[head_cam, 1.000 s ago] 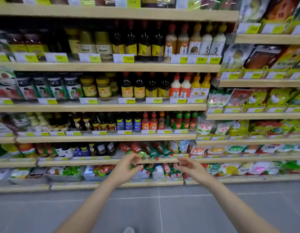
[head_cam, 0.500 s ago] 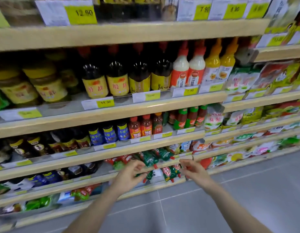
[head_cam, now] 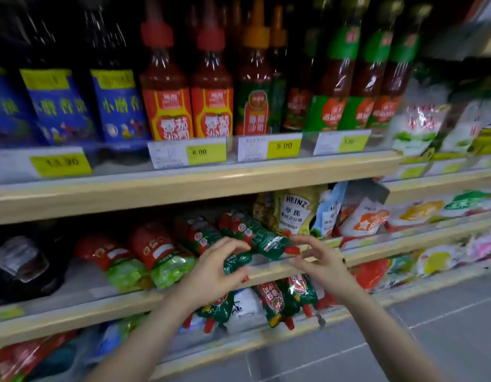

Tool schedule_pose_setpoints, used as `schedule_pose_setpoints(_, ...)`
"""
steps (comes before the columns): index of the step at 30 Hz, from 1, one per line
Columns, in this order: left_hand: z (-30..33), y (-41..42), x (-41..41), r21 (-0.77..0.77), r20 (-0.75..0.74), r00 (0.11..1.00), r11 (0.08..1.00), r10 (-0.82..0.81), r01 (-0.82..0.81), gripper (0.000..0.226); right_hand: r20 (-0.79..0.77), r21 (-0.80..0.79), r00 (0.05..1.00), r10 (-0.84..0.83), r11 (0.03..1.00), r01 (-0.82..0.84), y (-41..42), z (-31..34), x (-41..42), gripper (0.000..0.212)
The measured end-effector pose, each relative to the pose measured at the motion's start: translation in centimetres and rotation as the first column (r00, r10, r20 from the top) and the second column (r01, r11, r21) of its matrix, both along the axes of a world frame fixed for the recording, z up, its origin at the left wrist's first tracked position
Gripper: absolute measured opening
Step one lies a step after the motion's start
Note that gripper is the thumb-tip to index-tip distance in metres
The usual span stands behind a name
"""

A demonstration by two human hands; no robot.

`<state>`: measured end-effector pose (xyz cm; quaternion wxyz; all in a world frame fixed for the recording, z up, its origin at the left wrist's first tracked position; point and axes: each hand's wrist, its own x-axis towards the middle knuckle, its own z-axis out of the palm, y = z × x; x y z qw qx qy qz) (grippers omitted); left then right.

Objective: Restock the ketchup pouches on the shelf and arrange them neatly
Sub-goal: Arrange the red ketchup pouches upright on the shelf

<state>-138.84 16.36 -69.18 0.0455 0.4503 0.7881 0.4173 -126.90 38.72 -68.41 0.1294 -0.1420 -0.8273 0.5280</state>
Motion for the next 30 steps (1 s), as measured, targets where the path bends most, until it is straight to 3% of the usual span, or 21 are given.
schedule_pose_setpoints(4,-2.5,1.4,-1.1,-0.021,-0.209,0.978,0.999,0.022,-0.027,0.034,-0.068,0.121,0.997,0.033,0.992,-0.024,0.9,-3.9,-1.5,0.043)
schedule_pose_setpoints(8,-2.9,1.6,-0.8,-0.113,-0.369,0.927,0.987,0.066,-0.115,0.035,-0.170,0.112,0.985,-0.011,0.993,0.030,0.6,-4.6,-2.6,0.028)
schedule_pose_setpoints(18,-3.6,-1.7,-1.2,-0.120,-0.373,0.913,0.968,0.164,-0.223,0.025,-0.251,0.205,0.967,-0.049,0.973,0.103,-1.2,-5.7,-3.5,0.021)
schedule_pose_setpoints(24,-2.2,1.4,0.0,-0.124,-0.373,0.918,0.973,0.137,-0.196,0.063,-0.373,0.325,0.928,0.015,0.939,0.115,-2.6,-2.4,-2.8,0.014)
schedule_pose_setpoints(30,-1.7,3.5,-0.1,0.151,-0.228,0.938,0.961,0.261,-0.231,0.040,-0.483,0.375,0.874,0.047,0.913,0.158,-4.3,1.1,-3.1,0.009)
